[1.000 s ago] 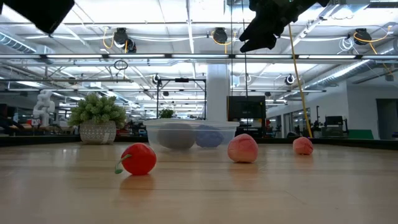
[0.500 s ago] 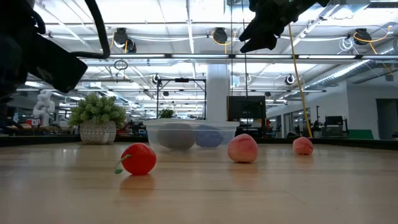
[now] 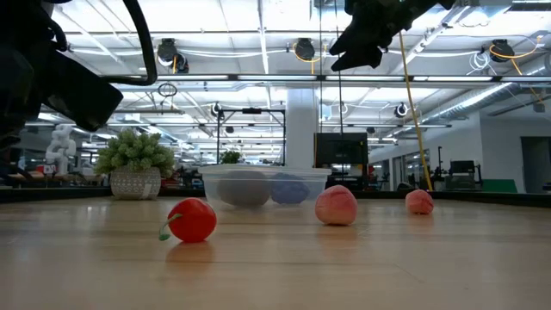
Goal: Pick and placing Produce into tupperware
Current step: Put the left strawberry into the transparent bin
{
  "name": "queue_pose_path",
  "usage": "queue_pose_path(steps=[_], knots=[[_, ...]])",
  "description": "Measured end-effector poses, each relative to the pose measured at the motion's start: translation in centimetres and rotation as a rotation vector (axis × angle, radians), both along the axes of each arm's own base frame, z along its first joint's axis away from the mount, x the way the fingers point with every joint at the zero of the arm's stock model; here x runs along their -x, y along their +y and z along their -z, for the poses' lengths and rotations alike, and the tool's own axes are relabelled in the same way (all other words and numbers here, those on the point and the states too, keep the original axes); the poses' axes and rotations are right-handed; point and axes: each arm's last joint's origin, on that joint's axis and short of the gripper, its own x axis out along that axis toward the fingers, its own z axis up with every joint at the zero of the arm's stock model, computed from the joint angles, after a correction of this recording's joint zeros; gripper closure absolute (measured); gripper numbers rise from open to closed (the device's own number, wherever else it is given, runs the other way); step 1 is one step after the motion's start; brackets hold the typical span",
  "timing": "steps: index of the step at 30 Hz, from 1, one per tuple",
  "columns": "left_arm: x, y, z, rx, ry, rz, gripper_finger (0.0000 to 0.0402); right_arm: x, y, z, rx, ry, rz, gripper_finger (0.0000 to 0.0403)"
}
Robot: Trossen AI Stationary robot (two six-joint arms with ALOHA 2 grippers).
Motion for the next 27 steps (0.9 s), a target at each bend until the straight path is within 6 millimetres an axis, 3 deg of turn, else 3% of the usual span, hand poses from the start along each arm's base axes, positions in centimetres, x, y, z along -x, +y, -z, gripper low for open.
queue_pose_path(steps=[5,16,27], knots=[[0.0,0.0,-0.1,0.002,-0.002,-0.003,0.0157,0.0,0.0,0.0,0.000,0.000,0.000,0.0140],[0.0,0.0,0.0,0.001,0.001,-0.004,0.0244,0.0,0.0,0.0,0.002,-0.005,0.000,0.0140],[-1.1,0.1,-1.8,-0.020,0.010,0.039,0.0289,0.0,0.0,0.0,0.002,-0.006,0.000,0.0140]])
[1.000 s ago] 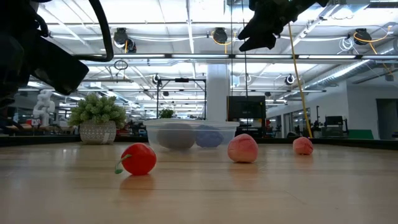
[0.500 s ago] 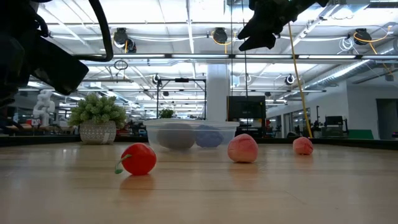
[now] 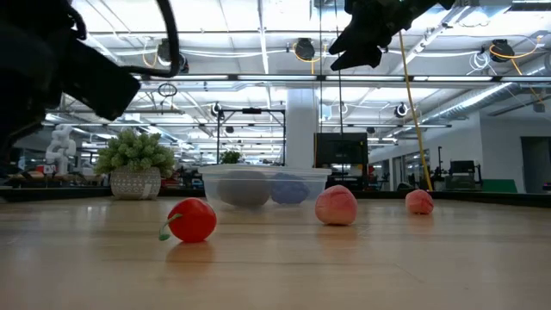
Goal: Pick and placing Produce into tupperware
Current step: Put the left strawberry into the transparent bin
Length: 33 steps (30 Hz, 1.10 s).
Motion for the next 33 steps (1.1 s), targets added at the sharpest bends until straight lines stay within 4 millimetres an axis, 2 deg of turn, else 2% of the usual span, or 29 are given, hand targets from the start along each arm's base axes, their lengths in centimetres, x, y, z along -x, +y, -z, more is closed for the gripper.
queue_pose_path(steps=[13,22,29,33], knots=[[-1.7,2.1,-1.8,-0.011,0.002,0.060,0.0287,0.0,0.0,0.0,0.000,0.000,0.000,0.0140],[-3.5,3.8,-5.9,-0.136,-0.028,0.162,0.0286,-0.2,-0.1,-0.3,0.010,-0.031,0.000,0.0140],[-4.7,6.8,-9.3,-0.261,-0.011,0.239,0.0286,-0.2,-0.1,-0.3,0.016,-0.034,-0.003,0.0140],[-5.8,9.5,-10.4,-0.298,-0.028,0.270,0.0286,-0.2,-0.1,-0.3,0.026,-0.032,-0.007,0.0140]])
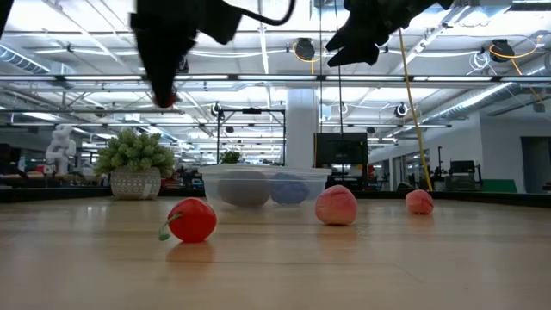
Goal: Pick and placing Produce into tupperware
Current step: Put the left strawberry into the transparent bin
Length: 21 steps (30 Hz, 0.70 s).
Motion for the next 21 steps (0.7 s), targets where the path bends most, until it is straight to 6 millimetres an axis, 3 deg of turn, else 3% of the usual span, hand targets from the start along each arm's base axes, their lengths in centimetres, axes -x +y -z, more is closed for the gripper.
queue_pose_path(steps=[10,21], knots=[[-2.5,6.8,-0.7,-0.003,-0.092,0.068,0.0286,0.7,-1.4,-0.3,0.122,0.022,0.088,0.0140],[-5.2,11.3,-1.1,0.080,-0.337,0.249,0.0286,2.0,-4.1,-0.4,0.199,0.050,0.207,0.0140]])
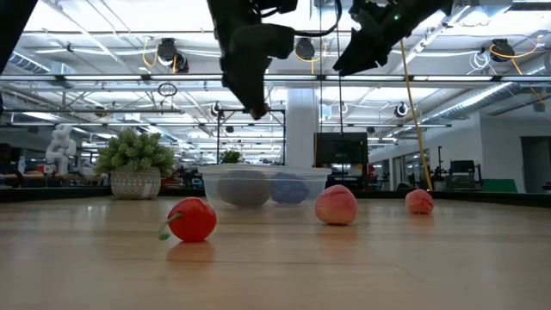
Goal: Pick and placing Produce into tupperware
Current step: Put the left strawberry into the transparent bin
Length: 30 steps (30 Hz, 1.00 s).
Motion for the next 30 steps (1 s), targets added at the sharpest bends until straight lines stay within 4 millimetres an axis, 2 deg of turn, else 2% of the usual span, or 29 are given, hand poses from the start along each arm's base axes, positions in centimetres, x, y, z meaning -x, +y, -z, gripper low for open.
queue_pose_path(steps=[7,17,30], knots=[[-0.5,1.8,2.2,0.079,-0.010,0.000,0.0286,0.9,-1.7,0.0,0.020,0.013,0.062,0.0140],[-1.8,1.9,6.5,0.161,0.019,0.034,0.0286,1.8,-3.0,0.0,0.021,0.009,0.123,0.0140],[-2.7,1.9,8.4,0.215,0.022,0.021,0.0286,1.8,-3.1,0.0,0.019,0.009,0.126,0.0140]])
